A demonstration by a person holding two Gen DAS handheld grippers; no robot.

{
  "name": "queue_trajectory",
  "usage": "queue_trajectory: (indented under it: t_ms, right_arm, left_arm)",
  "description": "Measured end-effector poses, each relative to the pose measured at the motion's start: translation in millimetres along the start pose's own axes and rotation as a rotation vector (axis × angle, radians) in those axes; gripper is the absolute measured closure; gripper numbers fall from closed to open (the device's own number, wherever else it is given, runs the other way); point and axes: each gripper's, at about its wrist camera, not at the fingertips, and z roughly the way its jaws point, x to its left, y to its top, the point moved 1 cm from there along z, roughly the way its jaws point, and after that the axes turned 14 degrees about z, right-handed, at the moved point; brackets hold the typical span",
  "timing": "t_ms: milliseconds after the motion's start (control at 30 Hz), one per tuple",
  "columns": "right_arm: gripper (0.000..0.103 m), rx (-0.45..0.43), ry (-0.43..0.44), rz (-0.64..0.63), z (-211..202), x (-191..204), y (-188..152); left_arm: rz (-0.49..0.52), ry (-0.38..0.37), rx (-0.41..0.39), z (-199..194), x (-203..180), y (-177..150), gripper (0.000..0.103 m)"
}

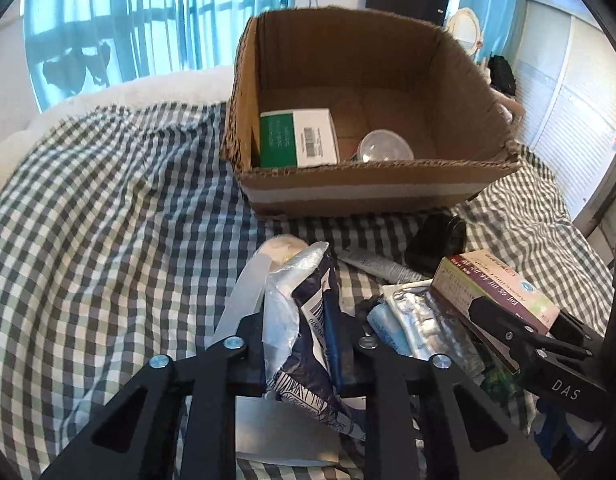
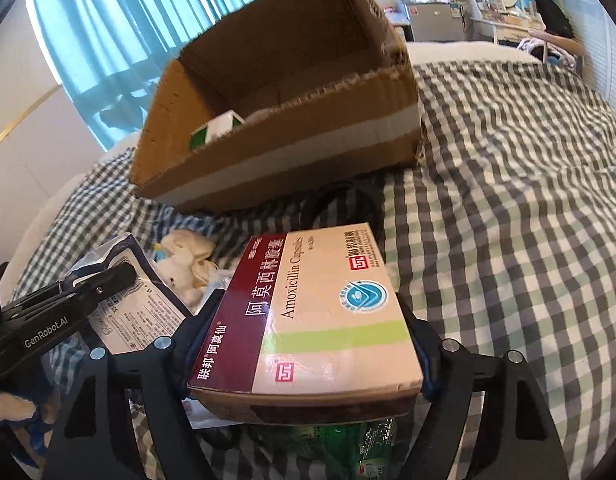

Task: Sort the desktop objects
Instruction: 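Grasp the white-blue packet with the left gripper while the right gripper grasps the Amoxicillin box, then carry both items over the cardboard box and release them inside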

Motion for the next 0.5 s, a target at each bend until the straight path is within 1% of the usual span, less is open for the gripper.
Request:
queue_trajectory:
  t_ms: [100,500]
  right_arm:
    - [0.026,-0.023,0.011,-0.008,-9,2,3]
    - [0.027,-0.125,0.049,-0.051,-47,28,8]
  left_arm:
    - [0.010,0.001,-0.027,-8,-3,4,0.085]
    - [0.033,0.032,-0.146,-53,-6,16,0.085]
